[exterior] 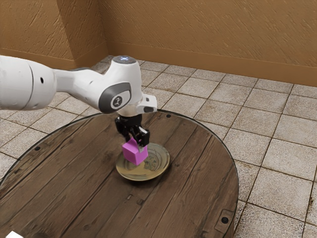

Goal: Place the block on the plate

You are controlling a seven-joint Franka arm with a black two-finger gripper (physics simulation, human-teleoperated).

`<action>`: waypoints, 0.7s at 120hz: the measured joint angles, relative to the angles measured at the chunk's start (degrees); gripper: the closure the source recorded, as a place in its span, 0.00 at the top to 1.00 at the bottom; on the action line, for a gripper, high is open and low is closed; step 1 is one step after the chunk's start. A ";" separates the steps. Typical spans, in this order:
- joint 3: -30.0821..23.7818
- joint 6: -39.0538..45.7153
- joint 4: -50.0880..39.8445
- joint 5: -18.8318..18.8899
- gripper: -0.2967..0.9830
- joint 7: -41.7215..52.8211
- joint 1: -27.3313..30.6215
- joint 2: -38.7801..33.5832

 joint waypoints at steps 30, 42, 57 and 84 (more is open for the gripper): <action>-0.02 0.00 0.18 -0.56 0.53 -3.25 -0.51 2.25; 0.06 -0.04 0.31 -0.81 0.59 -3.93 -0.44 2.28; 0.10 -0.11 0.71 -0.94 0.67 -4.53 -0.44 2.23; 0.20 -7.90 4.89 -1.22 0.73 -6.72 -0.15 -7.00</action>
